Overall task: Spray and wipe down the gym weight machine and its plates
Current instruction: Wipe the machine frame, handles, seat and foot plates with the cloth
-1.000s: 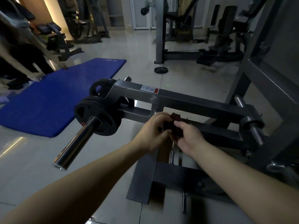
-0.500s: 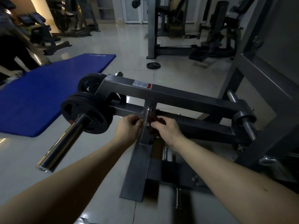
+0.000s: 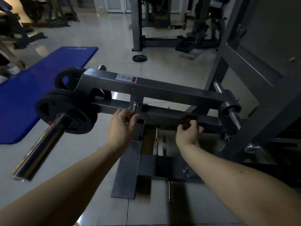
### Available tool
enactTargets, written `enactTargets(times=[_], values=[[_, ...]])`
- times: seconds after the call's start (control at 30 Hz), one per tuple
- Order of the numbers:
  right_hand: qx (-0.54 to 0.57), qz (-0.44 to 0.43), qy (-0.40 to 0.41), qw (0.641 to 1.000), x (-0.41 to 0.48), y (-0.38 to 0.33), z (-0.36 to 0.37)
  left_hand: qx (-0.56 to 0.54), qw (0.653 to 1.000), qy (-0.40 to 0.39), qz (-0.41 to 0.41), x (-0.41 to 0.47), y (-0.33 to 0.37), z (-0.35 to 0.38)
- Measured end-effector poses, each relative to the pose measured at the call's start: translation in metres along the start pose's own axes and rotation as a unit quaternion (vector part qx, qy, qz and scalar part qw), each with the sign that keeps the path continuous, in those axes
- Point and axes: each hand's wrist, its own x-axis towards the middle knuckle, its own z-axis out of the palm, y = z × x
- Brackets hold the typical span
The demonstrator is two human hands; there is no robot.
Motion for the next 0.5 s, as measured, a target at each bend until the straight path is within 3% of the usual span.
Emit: enactTargets(times=[0.13,0.27,0.37,0.5], values=[[0.004,0.014,-0.071,0.997,-0.031,-0.024,0.048,-0.016,0.999,0.03,0.021,-0.001,-0.006,0.004],[0.09,0.007,-0.12,0.989,-0.052,-0.05,0.073,-0.031,0.998,0.051,0.029,0.0,-0.011,0.011],[0.083,0.021,-0.101,0.991,-0.031,-0.029,0.056,-0.045,0.998,0.043,0.023,-0.002,-0.011,0.014],[0.09,0.086,-0.019,0.992,0.013,0.005,0.008,-0.054,0.998,0.035,0.01,-0.001,-0.009,0.013]])
